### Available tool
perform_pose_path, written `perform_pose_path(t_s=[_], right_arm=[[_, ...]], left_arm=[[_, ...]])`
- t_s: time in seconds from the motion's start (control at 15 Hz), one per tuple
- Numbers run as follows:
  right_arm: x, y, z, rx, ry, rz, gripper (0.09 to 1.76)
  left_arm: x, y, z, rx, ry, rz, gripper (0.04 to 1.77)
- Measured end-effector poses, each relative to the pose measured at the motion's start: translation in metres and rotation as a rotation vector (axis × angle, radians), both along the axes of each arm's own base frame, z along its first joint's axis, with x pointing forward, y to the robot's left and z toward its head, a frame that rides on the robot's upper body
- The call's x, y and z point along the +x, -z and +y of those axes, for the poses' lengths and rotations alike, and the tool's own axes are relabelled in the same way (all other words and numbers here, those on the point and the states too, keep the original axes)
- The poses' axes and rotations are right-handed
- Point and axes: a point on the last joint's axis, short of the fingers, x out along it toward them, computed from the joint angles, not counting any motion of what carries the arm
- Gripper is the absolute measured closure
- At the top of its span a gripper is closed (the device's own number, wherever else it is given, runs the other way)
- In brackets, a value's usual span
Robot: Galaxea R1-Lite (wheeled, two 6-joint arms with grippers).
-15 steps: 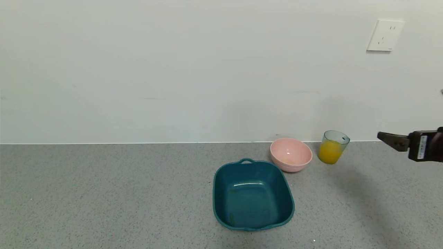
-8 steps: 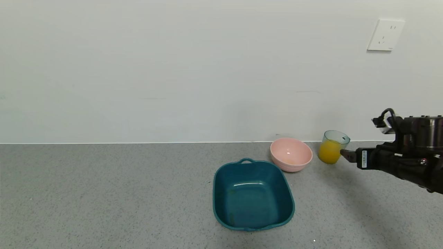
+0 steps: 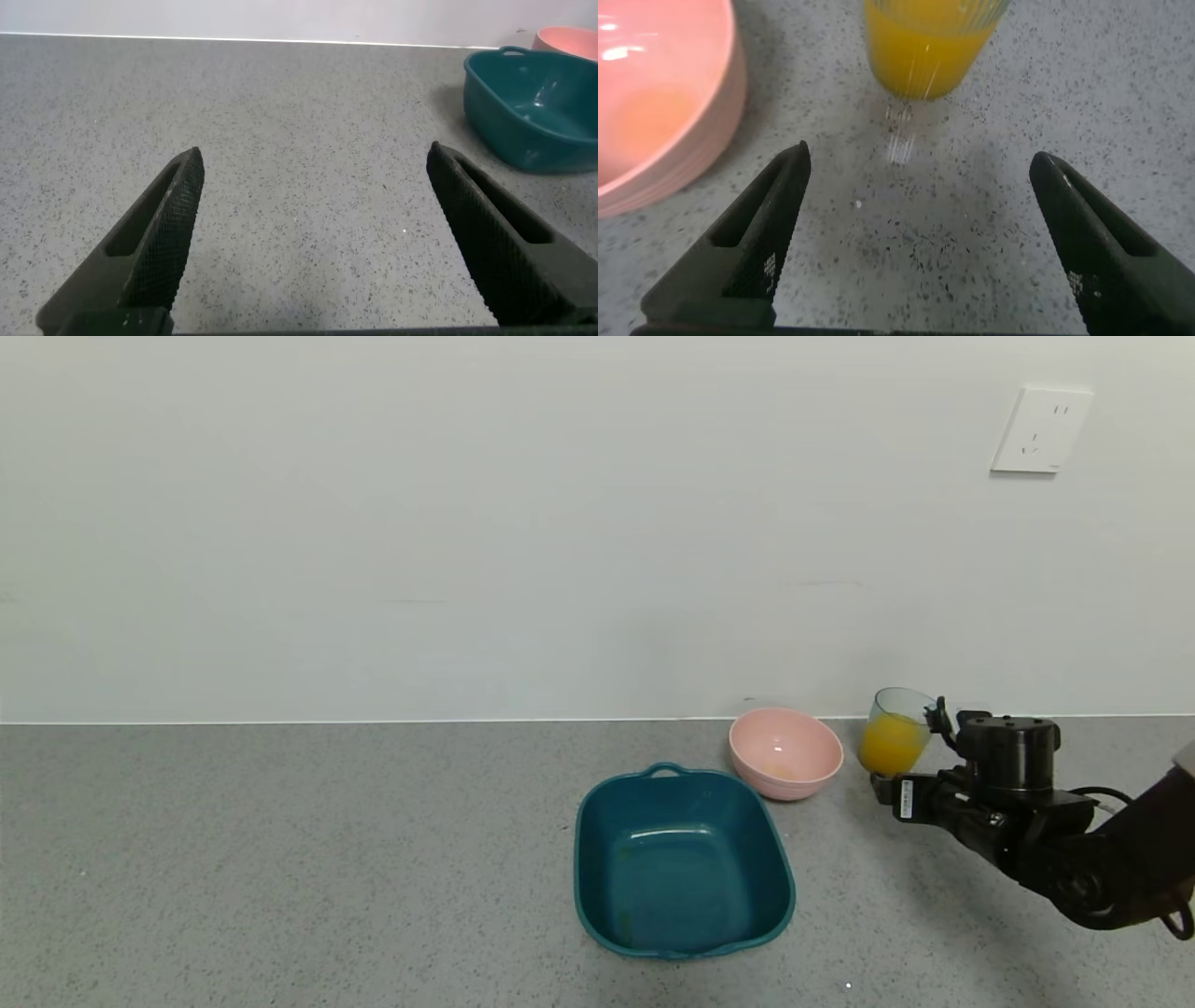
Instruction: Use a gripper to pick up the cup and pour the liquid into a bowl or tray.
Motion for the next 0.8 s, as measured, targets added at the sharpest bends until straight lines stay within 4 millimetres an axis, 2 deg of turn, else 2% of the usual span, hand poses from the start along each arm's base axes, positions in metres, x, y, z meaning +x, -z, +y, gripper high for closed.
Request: perform_pose_path(t_s=[0.33, 0.8], right_arm=[[0.022, 0.032, 0.003, -0.005, 0.039, -0.053, 0.14], [0.049, 0.045, -0.005, 0.007, 0.064, -0.137, 0.14]], left_arm=[[0.0, 0.0, 0.0, 0.0, 0.0, 0.0, 0.09], [0.0, 0.0, 0.0, 0.0, -0.001, 0.0, 0.09]])
